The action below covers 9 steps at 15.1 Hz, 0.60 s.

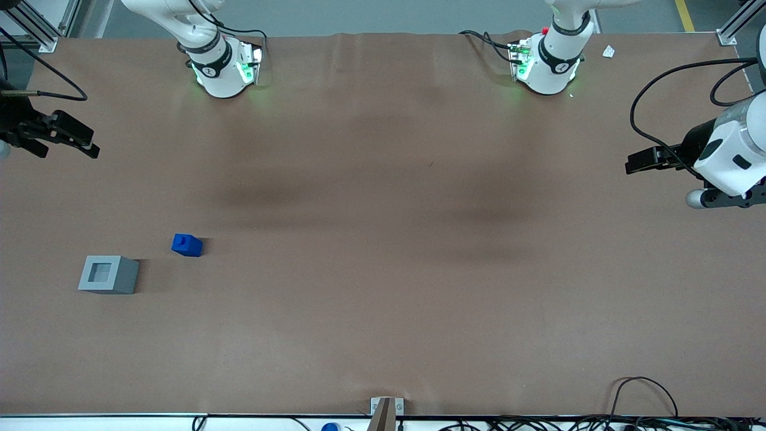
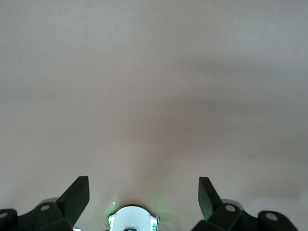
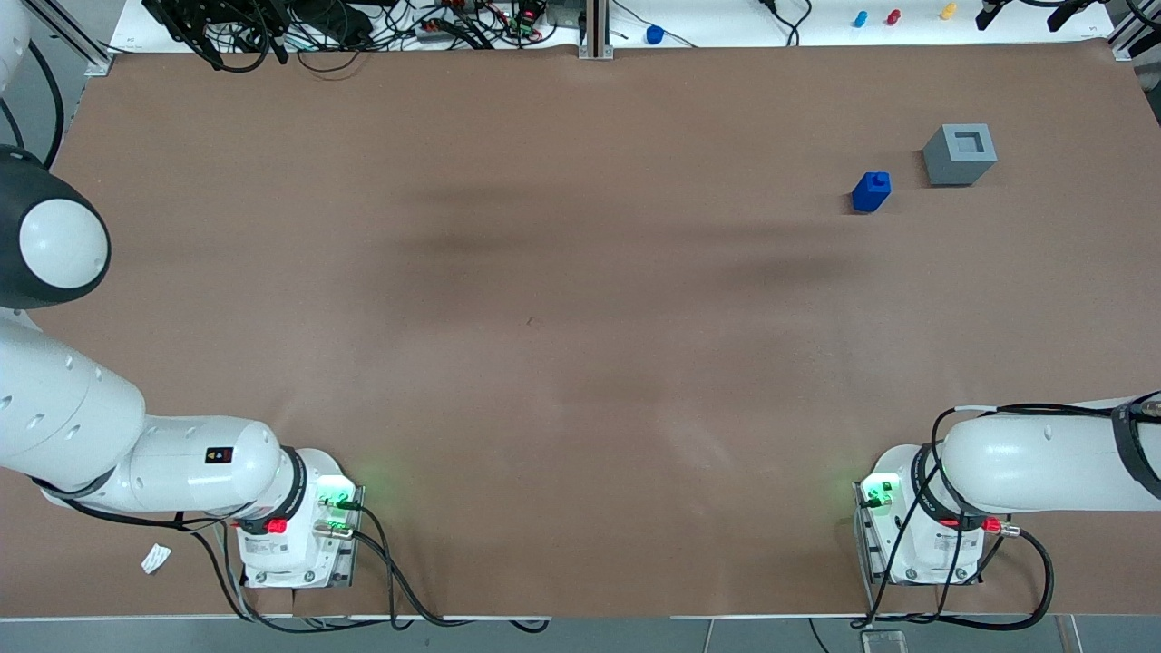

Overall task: Insert blue part into gray base with right arm
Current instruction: 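Move the open right gripper toward the small blue block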

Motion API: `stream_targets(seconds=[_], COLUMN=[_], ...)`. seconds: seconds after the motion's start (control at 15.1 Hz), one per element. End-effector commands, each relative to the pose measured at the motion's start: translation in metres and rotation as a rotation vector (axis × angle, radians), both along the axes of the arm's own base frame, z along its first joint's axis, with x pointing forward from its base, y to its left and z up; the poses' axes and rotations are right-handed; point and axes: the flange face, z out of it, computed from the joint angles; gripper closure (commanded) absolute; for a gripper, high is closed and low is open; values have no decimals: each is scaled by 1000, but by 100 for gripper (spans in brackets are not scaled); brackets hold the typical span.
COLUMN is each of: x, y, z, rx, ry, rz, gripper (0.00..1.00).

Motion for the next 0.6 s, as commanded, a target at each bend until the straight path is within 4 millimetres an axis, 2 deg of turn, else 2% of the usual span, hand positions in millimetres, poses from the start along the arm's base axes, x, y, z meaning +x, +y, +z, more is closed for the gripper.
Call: stream_targets(seconds=[0.0, 0.2, 0.53], x=[3, 4, 20], y=[1, 3, 4], z=[3, 14, -17], rx=[3, -9, 0], ry=[-13, -31, 20], rz=[5, 8, 5], gripper=[0, 0, 0])
